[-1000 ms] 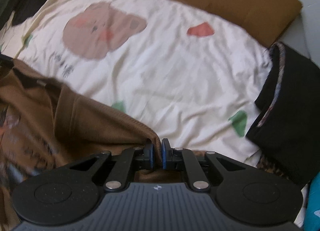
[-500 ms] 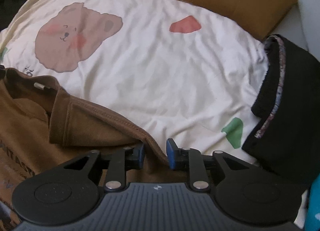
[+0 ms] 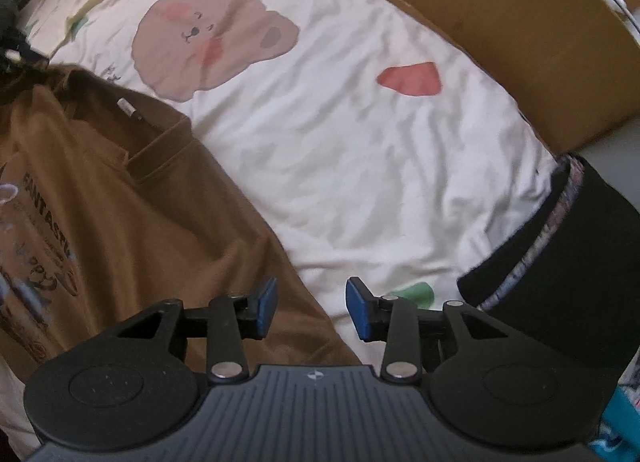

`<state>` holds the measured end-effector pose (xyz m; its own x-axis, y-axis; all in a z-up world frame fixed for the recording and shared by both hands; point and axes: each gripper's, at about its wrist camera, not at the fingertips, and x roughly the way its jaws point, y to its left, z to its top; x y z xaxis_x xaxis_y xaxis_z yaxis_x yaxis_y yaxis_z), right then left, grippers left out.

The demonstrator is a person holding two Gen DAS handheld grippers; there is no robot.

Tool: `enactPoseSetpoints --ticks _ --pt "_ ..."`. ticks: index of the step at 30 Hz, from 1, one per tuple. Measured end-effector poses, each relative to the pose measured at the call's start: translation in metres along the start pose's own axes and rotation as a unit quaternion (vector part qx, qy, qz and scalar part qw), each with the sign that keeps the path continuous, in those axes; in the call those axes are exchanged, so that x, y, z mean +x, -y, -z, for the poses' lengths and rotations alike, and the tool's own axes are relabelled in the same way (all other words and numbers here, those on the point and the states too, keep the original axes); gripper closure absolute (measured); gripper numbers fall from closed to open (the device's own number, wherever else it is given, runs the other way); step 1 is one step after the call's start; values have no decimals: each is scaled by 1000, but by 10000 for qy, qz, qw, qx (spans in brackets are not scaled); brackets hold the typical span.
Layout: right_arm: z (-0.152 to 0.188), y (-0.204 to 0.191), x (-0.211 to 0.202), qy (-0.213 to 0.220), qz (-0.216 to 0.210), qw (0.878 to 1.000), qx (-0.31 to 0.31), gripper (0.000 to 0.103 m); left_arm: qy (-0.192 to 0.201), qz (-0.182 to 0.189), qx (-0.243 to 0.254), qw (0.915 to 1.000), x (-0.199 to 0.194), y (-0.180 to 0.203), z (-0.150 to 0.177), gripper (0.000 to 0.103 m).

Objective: Fold clothes

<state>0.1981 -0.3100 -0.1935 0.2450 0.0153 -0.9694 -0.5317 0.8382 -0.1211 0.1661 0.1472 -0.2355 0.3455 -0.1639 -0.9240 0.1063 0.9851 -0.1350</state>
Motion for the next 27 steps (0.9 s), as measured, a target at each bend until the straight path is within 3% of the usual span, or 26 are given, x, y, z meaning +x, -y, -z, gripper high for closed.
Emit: enactPoseSetpoints --ticks 4,9,14,19,24,27 --pt "21 3 6 115 -35 9995 295 56 122 -287 130 9994 -9 10 7 60" --pt "49 2 21 64 -122 9959 889 56 -32 -151 -208 9997 -10 20 29 62" --pt "60 1 20 -45 -60 9955 948 56 -68 -82 -761 9970 -11 28 52 62" --pt "64 12 14 -31 47 9927 1209 56 56 -75 -589 9982 -25 32 51 62" --pt "69 13 15 -49 69 9915 1300 56 232 -335 -578 9975 -36 16 36 57" --pt "73 11 16 -92 59 9919 1265 56 321 -665 -679 9950 -37 2 27 42"
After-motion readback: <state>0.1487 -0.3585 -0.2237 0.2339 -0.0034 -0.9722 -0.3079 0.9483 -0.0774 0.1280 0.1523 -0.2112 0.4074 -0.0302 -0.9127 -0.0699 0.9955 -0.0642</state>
